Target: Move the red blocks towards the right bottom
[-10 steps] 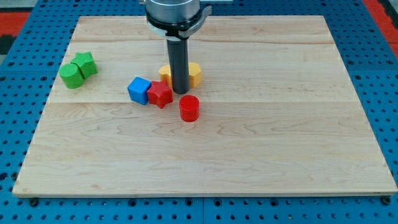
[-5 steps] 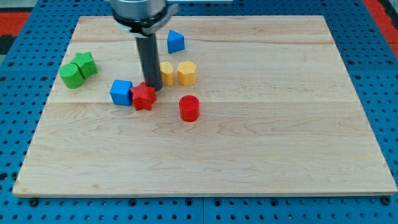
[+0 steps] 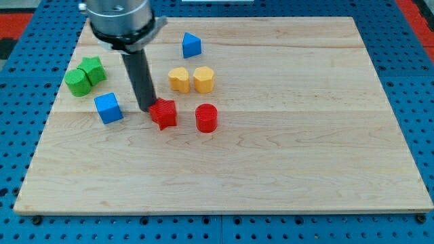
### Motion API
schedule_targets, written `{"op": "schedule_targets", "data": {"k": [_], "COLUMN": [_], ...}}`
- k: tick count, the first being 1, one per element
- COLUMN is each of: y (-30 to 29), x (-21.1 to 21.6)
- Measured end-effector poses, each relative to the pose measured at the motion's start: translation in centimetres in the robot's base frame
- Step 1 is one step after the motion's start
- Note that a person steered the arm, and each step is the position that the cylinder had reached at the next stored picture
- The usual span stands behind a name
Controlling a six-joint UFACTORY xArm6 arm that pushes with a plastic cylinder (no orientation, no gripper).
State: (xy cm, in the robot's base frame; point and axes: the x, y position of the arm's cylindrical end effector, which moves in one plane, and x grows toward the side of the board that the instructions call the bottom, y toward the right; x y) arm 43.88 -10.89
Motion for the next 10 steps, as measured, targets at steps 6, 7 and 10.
{"op": "schedule_targets", "data": {"k": [6,7,10], "y": [20.8,24.3,21.5], "x": [2.6,4.2,4.5]}}
